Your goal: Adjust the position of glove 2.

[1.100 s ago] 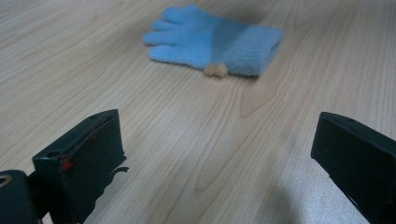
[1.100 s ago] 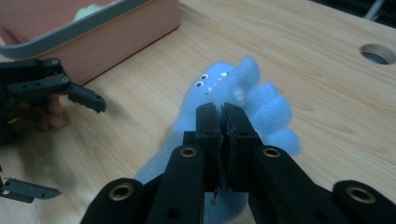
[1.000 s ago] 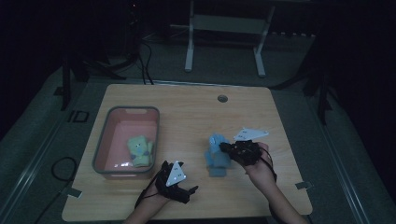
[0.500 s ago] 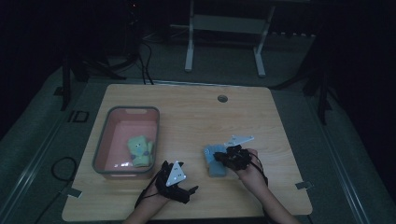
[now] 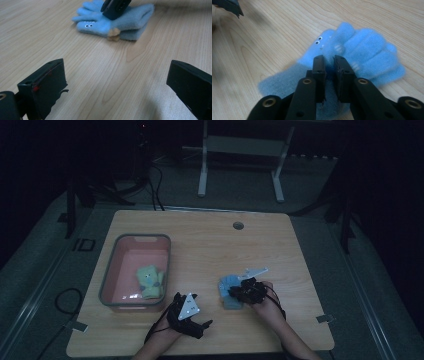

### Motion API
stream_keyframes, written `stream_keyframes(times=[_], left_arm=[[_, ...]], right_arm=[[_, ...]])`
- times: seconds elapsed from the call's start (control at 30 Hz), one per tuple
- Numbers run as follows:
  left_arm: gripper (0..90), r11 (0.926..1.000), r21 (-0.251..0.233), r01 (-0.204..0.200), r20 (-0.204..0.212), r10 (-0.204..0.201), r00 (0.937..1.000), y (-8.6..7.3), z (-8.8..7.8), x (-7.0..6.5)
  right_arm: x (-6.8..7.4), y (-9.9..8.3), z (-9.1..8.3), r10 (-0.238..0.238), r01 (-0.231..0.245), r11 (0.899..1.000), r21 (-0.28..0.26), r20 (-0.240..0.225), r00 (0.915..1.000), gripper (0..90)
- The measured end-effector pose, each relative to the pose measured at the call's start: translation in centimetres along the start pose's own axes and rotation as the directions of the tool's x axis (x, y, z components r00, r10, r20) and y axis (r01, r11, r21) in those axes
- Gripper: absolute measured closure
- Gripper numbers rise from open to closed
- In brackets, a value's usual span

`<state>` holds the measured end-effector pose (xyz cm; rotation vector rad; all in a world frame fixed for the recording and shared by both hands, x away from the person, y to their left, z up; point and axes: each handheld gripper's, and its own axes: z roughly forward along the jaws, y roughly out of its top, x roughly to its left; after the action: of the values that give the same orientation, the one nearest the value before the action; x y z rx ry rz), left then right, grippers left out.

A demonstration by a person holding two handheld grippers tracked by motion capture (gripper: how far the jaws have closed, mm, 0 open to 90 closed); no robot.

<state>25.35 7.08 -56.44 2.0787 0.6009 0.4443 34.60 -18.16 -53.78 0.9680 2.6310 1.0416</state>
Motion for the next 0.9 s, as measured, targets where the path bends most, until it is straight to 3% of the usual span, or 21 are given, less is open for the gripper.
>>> stream_keyframes(times=[0.1, 0.17, 0.27, 0.37, 0.43, 0.53, 0.67, 0.8, 0.9], left_arm=[[2.9, 0.9994, -0.026, -0.023, 0.010, 0.023, 0.9997, 0.3, -0.2, -0.3], [2.9, 0.9968, -0.055, -0.058, 0.015, 0.059, 0.9982, 0.5, -0.4, -0.6], [2.9, 0.9933, -0.084, -0.079, 0.036, 0.082, 0.9960, 1.0, -0.7, -1.1], [3.0, 0.9963, -0.038, -0.077, 0.050, 0.078, 0.9957, 1.6, -0.7, -1.6], [2.9, 0.9968, -0.048, -0.064, 0.092, 0.068, 0.9934, 1.9, -0.7, -1.8], [3.0, 0.9963, -0.069, -0.051, 0.117, 0.059, 0.9914, 2.3, -0.7, -1.7], [3.0, 0.9958, -0.087, -0.030, 0.132, 0.042, 0.9904, 2.8, -0.7, -1.4], [4.2, 0.9955, -0.075, -0.057, 0.149, 0.068, 0.9865, 3.3, -0.6, -1.3], [5.0, 0.9945, -0.073, -0.075, 0.170, 0.086, 0.9817, 3.5, -0.3, -1.2]], right_arm=[[0.2, 0.2, -0.6, -0.015, 0.015, 1.000, -0.012, 0.014, 0.9998, 69.8], [0.2, 0.3, -1.0, -0.033, 0.033, 0.999, -0.017, 0.023, 0.9992, 64.9], [0.1, 0.2, -1.7, -0.023, 0.023, 0.998, -0.054, 0.003, 0.9997, 48.6], [-0.4, 0.1, -2.3, -0.029, 0.029, 0.997, -0.076, -0.006, 0.9995, 31.3], [-0.8, -0.1, -2.5, -0.029, 0.024, 0.996, -0.088, -0.056, 0.9980, 19.1], [-1.1, -0.4, -2.8, -0.044, 0.039, 0.994, -0.101, -0.051, 0.9977, 14.5], [-1.9, -0.6, -3.2, -0.034, 0.029, 0.991, -0.132, -0.035, 0.9988, 15.0], [-2.4, -0.3, -3.8, -0.040, 0.037, 0.989, -0.146, -0.018, 0.9990, 14.3], [-2.8, -0.2, -4.2, -0.013, 0.011, 0.990, -0.140, -0.015, 0.9998, 14.3]])
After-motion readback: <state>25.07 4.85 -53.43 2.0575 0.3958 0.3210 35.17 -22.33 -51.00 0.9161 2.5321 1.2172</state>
